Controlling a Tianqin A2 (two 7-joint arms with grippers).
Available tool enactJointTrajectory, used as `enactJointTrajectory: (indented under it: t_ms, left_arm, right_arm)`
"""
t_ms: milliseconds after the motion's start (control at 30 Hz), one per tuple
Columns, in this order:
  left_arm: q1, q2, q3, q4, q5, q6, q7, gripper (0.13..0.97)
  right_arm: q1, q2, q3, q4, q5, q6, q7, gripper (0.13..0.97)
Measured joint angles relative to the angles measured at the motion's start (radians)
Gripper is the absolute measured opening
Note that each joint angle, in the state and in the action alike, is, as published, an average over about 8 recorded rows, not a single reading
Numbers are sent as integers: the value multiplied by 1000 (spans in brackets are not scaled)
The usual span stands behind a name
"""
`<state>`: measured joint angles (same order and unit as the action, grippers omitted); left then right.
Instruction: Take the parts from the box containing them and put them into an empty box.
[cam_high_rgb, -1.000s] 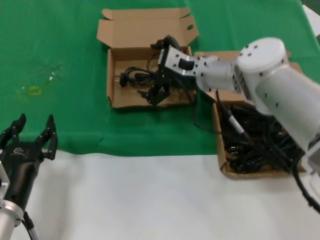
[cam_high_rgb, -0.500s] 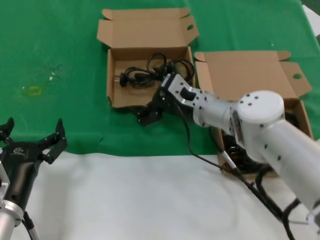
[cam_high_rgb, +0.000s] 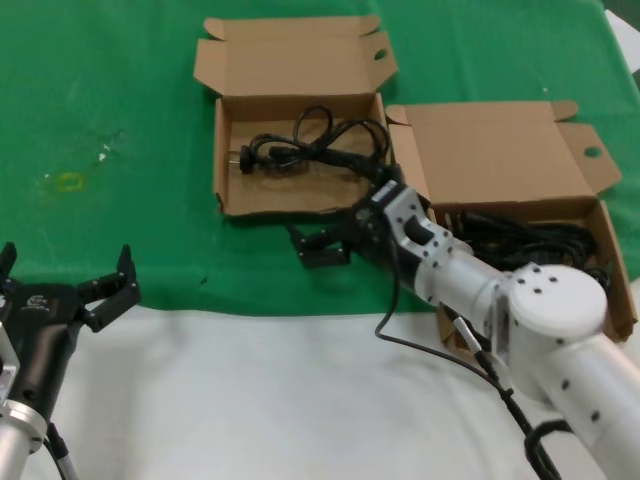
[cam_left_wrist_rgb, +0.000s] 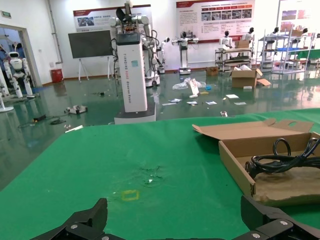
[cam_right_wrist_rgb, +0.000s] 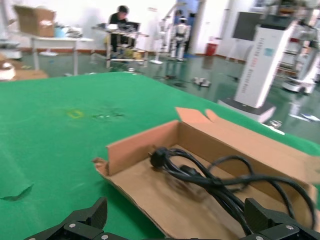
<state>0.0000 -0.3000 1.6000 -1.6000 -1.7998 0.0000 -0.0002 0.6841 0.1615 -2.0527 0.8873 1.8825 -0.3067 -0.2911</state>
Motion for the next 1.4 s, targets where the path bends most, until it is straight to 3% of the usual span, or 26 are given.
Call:
enactJointTrajectory:
  t_ms: [367,1000,1400]
  left_arm:
    - [0,0,0,0,0,0,0,957]
    - [0,0,0,0,0,0,0,966]
    - [0,0,0,0,0,0,0,966]
  right_arm:
    - [-218,44,144,226,-26,97,93,966]
    - [-587,119,388,611,-71,263,250,966]
    - [-634,128,420,661,-77,284,270,966]
